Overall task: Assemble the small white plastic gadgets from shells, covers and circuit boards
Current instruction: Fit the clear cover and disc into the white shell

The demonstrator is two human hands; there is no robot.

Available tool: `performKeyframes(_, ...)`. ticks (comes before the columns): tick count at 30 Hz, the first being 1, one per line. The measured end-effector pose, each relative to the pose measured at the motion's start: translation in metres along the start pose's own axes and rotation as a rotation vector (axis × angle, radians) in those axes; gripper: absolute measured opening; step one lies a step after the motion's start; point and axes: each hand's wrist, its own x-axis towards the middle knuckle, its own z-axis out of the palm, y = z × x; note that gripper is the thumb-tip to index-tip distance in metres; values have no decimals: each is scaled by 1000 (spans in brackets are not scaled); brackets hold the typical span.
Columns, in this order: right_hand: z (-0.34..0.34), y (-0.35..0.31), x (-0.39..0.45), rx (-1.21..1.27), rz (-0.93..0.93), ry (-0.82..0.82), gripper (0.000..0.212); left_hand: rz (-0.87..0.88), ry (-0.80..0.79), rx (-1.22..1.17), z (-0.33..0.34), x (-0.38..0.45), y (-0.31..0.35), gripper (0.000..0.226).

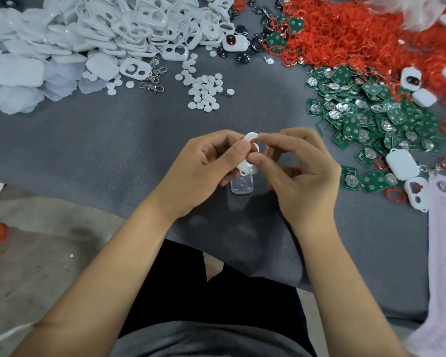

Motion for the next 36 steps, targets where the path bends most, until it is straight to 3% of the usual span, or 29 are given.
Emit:
performKeyframes(8, 2, 1, -2, 16, -31, -9, 20, -1, -9, -149, -2, 2, -2, 17)
performKeyframes(25, 1, 3, -2, -60, -63, -7, 19, -49, 27, -96, -1, 1, -1, 25)
performKeyframes(36, 0, 11, -1, 124, 44, -68, 25, -98, -187, -233, -13, 6, -3, 27)
